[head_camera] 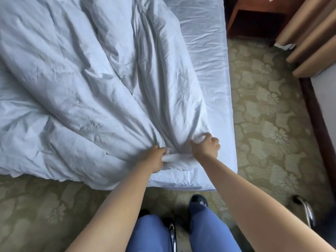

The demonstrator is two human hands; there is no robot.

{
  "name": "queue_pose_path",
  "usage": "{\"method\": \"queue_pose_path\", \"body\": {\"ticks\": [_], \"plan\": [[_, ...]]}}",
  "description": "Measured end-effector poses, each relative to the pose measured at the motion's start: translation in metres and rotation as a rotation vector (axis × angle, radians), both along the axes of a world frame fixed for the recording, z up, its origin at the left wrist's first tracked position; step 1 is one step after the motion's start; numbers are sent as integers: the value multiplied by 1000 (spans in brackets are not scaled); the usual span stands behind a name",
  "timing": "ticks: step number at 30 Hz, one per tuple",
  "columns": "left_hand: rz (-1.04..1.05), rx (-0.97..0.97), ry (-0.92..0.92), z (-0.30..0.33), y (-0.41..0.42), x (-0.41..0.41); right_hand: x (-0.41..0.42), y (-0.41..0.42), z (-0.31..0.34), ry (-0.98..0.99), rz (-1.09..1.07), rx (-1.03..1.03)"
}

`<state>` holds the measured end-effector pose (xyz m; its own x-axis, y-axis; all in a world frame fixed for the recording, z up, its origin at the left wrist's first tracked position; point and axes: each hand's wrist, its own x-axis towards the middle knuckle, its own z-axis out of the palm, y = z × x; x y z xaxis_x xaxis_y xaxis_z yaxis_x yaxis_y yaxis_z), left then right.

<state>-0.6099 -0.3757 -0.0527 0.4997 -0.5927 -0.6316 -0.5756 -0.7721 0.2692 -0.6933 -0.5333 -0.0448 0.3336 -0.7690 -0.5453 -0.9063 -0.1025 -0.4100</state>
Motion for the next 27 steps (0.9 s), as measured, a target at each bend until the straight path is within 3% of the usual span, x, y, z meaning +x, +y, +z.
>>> {"method": "queue_pose_path", "body": {"ticks": [3,7,16,23,27], "plan": [[-18,57,28,-10,-1,6,3,5,-12,119,-68,13],[-57,83,24,-29,-10,16,11,7,-42,57,27,107],[-2,55,-126,-72,-25,27,15,11,-90,-72,15,-145],[-32,-124,-381,-70,-6,-7,-18,27,-74,-198,410,-428],[11,-208,-339,-53,2,-31,-38,30,-34,-230,567,-666]]}}
